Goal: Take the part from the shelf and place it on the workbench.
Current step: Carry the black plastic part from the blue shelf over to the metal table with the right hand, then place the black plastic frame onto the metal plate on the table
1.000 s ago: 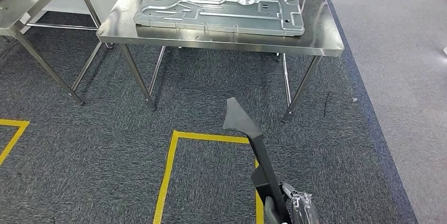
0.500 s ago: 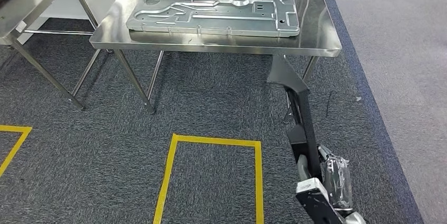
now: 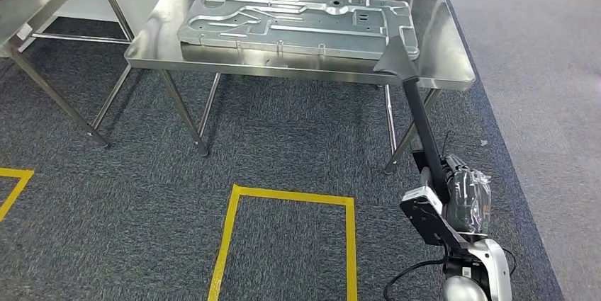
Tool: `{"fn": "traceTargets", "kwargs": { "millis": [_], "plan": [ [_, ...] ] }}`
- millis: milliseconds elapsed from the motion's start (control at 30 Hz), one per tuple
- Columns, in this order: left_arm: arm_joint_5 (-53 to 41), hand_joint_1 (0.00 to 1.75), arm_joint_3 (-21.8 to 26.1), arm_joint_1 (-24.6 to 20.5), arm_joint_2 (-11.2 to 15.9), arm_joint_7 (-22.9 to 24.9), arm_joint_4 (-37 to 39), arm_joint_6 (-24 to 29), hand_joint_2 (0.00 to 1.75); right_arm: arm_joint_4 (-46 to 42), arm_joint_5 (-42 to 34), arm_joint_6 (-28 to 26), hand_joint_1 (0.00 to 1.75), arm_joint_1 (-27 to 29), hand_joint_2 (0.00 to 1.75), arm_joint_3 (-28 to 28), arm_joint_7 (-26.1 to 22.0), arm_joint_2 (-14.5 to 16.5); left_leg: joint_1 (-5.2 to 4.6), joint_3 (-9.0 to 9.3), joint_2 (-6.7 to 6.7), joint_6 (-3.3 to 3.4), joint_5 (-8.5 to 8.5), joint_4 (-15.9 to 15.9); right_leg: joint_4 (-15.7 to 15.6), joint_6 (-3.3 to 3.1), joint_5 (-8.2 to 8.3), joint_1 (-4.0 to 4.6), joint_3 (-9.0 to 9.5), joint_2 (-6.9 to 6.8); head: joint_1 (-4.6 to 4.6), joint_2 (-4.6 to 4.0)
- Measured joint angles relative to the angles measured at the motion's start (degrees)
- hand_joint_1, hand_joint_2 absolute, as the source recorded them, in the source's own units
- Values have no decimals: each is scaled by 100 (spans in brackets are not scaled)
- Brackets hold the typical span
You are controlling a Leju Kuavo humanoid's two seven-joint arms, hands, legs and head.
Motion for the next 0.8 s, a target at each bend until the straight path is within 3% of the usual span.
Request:
{"fn": "traceTargets", "kwargs": {
  "millis": [33, 67, 133, 200, 300, 367, 467, 533, 567, 600, 667, 700, 733, 800],
  "plan": [
    [1, 0, -8, -1, 19, 8, 27, 2, 0, 98, 103, 100, 175, -76, 175, 0, 39, -3, -2, 47, -1, -4, -41, 0, 81, 9, 24, 0, -150, -2, -1, 0],
    [2, 0, -21, -5, 40, 12, 52, 4, 0, 202, 195, 196, 175, -164, 175, 6, 73, -5, -4, 106, -3, -12, -83, 0, -44, 9, 176, 1, -190, -3, 0, 0],
    [3, 0, -58, -20, 76, 13, 111, 7, 0, 422, 329, 333, 175, -375, 175, 32, 118, -8, -10, 236, -6, -42, -180, -2, -751, -36, 743, 14, -21, -7, -1, 0],
    [5, 0, -82, -52, 107, 14, 164, 8, 0, 623, 422, 409, 175, -575, 175, 73, 145, -8, -22, 313, -11, -95, -265, -10, -1310, -109, 1045, 52, 145, -16, -1, 0],
    [8, 0, -98, -89, 159, 17, 220, 9, 0, 823, 611, 551, 175, -796, 175, 187, 199, -8, -37, 370, -11, -193, -302, 37, -1447, -208, 1039, 58, 224, -6, 1, 0],
    [10, 0, -120, -103, 196, 22, 256, 9, 0, 967, 814, 681, 175, -977, 175, 334, 268, -10, -31, 275, -8, -251, -335, 334, -1483, -276, 1008, 26, 335, 1, 1, 0],
    [11, 0, -144, -133, 244, 39, 298, 8, 0, 1170, 1036, 780, 175, -1219, 175, 595, 357, -13, 10, -351, -7, -330, -682, 1366, -1501, -324, 904, 9, 480, 5, -2, 0],
    [12, 0, -160, -123, 266, 50, 318, 7, 0, 1286, 1100, 817, 175, -1298, 175, 735, 381, -12, 34, -734, -6, -361, -876, 1744, -1500, -316, 811, 8, 581, 7, -1, 0],
    [13, 0, -173, -112, 274, 59, 328, 7, 0, 1343, 1145, 850, 175, -1339, 175, 796, 396, -14, 43, -806, -5, -369, -823, 1663, -1499, -308, 758, 7, 648, 7, -1, 0],
    [13, 0, -189, -98, 285, 73, 336, 5, 0, 1405, 1212, 897, 175, -1402, 175, 857, 417, -15, 51, -790, -2, -370, -637, 1395, -1498, -297, 701, 5, 723, 7, -1, 0],
    [14, 0, -214, -81, 313, 105, 354, 3, 0, 1573, 1414, 1028, 175, -1610, 175, 1017, 474, -19, 51, -663, 14, -358, -35, 662, -1490, -257, 584, 7, 857, 12, 0, 0],
    [14, 0, -222, -81, 328, 122, 366, 1, 0, 1674, 1521, 1085, 175, -1743, 175, 1107, 500, -19, 38, -616, 27, -332, 177, 403, -1489, -224, 535, 11, 895, 23, 0, 0],
    [14, 0, -229, -85, 342, 136, 379, -1, 0, 1773, 1622, 1137, 175, -1877, 175, 1203, 524, -19, 22, -593, 35, -294, 314, 265, -1496, -186, 501, 15, 921, 32, 1, 0],
    [16, 0, -250, -97, 360, 157, 404, -3, 0, 1955, 1783, 1213, 175, -2130, 175, 1399, 556, -19, 5, -555, 35, -199, 313, 207, -1488, -107, 491, 22, 948, 49, 1, 0]
  ]
}}
